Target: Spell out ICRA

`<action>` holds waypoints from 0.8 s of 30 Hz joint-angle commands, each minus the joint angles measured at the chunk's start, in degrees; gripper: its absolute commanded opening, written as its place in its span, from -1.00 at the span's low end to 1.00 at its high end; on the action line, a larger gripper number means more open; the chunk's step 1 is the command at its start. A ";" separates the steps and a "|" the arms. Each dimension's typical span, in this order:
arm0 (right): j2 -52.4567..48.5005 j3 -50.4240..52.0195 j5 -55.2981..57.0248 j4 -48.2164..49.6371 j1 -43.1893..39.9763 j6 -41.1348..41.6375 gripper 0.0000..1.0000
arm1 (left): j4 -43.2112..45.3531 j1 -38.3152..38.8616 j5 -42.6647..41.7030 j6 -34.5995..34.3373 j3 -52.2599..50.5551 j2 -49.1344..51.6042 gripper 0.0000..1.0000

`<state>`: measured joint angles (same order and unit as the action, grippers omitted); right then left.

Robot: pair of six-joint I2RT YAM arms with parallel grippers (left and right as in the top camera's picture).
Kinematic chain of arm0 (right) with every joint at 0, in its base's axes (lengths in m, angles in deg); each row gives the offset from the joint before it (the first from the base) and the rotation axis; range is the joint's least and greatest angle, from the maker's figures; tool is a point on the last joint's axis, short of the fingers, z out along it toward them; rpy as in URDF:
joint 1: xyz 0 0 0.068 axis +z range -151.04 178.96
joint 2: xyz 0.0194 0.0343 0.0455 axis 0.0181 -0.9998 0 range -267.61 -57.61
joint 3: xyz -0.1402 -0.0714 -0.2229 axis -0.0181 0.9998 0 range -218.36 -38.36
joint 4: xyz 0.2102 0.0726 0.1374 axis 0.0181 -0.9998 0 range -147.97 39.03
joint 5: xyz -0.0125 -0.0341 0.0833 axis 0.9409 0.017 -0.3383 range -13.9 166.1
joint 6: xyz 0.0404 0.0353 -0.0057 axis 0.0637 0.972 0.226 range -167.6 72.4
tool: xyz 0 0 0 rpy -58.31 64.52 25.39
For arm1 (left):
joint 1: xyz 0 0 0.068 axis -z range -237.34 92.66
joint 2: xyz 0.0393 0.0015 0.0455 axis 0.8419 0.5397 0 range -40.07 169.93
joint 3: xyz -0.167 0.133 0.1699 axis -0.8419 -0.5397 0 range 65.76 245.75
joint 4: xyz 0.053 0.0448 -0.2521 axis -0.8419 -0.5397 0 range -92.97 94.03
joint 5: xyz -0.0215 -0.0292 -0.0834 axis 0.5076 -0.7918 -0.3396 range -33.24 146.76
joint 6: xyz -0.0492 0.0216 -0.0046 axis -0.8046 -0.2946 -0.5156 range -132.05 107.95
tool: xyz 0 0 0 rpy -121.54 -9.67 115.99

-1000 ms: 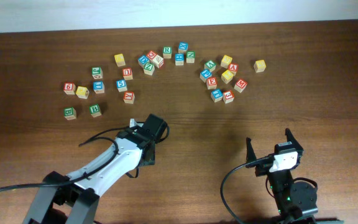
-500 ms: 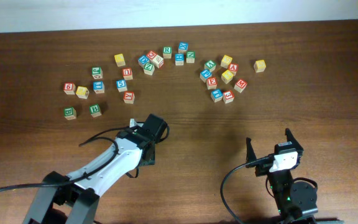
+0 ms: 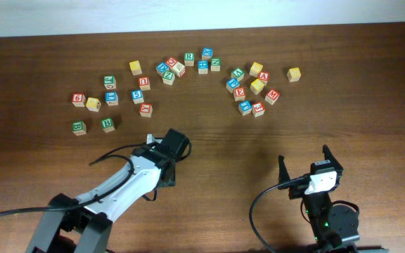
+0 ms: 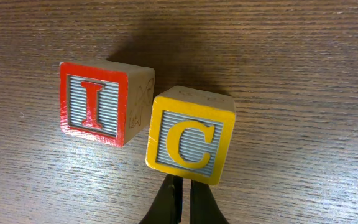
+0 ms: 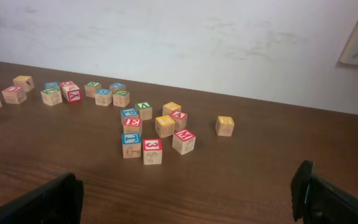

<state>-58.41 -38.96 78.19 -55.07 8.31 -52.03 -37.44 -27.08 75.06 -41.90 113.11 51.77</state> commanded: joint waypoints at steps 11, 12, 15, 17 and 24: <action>0.44 0.28 0.04 -0.44 -0.42 0.66 0.98 | -0.17 0.07 -0.50 -0.74 -1.25 0.48 -1.00; 0.44 0.28 0.04 -0.44 -0.42 0.66 0.97 | -0.11 0.07 -0.48 -0.74 -1.25 0.48 -1.00; 0.44 0.28 0.04 -0.44 -0.42 0.66 0.97 | 0.13 0.07 -0.46 -0.74 -1.25 0.48 -1.00; 0.44 0.28 0.04 -0.44 -0.42 0.66 0.97 | 0.33 0.07 -0.42 -0.74 -1.25 0.48 -1.00; 0.44 0.28 0.04 -0.44 -0.42 0.66 0.97 | 0.92 0.07 0.63 -0.74 -1.25 0.48 -1.00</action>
<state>-58.41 -38.96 78.19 -55.07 8.31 -52.05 -36.85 -27.08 74.82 -41.90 112.45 51.77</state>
